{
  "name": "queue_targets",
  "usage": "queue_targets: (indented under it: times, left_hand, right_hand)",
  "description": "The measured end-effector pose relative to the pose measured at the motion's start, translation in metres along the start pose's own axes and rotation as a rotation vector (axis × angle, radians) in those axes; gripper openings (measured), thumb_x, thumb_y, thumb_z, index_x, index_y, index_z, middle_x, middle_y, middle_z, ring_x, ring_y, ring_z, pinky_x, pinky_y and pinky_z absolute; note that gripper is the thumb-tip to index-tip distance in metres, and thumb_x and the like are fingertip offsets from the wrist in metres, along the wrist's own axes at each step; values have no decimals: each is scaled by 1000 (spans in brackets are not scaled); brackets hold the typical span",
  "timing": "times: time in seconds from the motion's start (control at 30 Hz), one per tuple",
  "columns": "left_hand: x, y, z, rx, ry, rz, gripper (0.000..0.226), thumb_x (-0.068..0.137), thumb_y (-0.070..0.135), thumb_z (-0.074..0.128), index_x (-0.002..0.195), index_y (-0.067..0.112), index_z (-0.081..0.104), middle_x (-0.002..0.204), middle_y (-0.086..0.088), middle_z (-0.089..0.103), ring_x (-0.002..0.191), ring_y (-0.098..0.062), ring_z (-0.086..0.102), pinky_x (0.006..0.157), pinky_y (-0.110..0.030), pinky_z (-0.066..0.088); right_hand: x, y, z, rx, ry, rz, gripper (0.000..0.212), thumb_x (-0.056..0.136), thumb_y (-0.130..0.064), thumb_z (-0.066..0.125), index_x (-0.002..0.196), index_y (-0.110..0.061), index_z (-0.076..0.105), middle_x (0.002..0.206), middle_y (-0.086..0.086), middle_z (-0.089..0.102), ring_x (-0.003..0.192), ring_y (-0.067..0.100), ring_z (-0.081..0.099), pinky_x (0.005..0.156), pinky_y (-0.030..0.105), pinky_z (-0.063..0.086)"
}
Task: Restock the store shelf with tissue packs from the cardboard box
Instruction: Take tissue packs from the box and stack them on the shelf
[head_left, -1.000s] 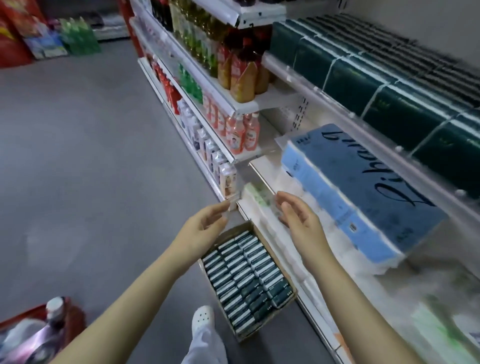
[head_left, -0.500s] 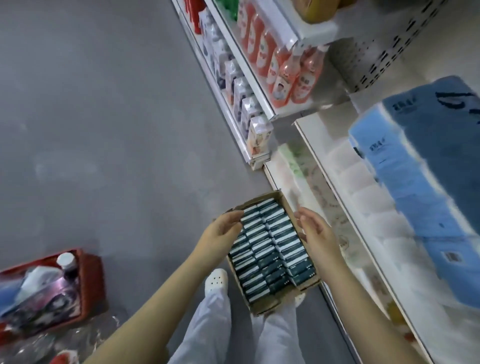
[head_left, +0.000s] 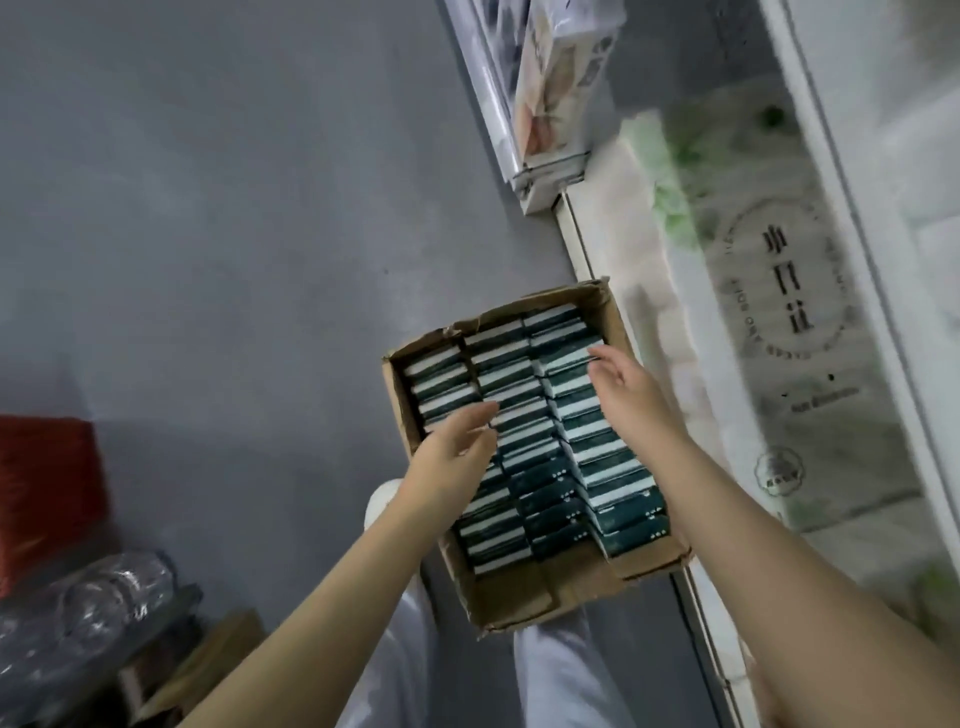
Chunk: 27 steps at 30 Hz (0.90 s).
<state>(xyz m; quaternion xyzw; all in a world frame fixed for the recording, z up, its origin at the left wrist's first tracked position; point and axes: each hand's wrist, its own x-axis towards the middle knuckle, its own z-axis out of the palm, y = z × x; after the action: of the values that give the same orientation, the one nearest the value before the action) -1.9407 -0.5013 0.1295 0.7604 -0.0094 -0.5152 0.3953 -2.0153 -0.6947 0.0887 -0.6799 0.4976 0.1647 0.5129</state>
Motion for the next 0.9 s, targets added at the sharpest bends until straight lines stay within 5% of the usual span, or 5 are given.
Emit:
queue_targets:
  times: [0.1,0.23,0.43,0.67,0.9]
  left_hand:
    - [46,-34,16,3,6,-14,37,102,23,44,139,28,49,130,15,54,111,4,50,88,-9,37]
    - [88,-70,29,-14,-3,-24,35,102,23,44,136,30,49,121,20,54,98,15,49,75,-2,39]
    - [116,-111,38,-45,-15,-52,35,102,23,44,135,32,49,119,24,55,100,19,50,75,0,39]
    - [118,-115,52,-55,-12,-99,34,102,21,45,134,29,52,125,14,57,111,1,52,88,-10,38]
    - [114,-93,50,-196,17,-185,36,103,33,42,137,26,51,129,8,58,117,-8,54,106,-32,42]
  right_hand:
    - [58,30,26,-72,-33,18,37,104,-34,39,141,-32,44,128,-9,51,87,4,54,68,19,39]
    - [123,60,53,-186,-77,40,44,104,-35,37,148,-31,35,137,0,50,115,22,52,84,29,40]
    - [182,87,75,-249,31,147,43,103,-38,36,144,-29,44,147,15,37,100,28,53,77,29,40]
    - [179,88,78,-264,22,214,43,102,-43,35,141,-26,47,138,14,46,69,14,47,56,27,39]
    - [125,78,54,52,166,-34,10,97,-28,52,103,-33,58,121,3,55,84,8,55,62,21,42]
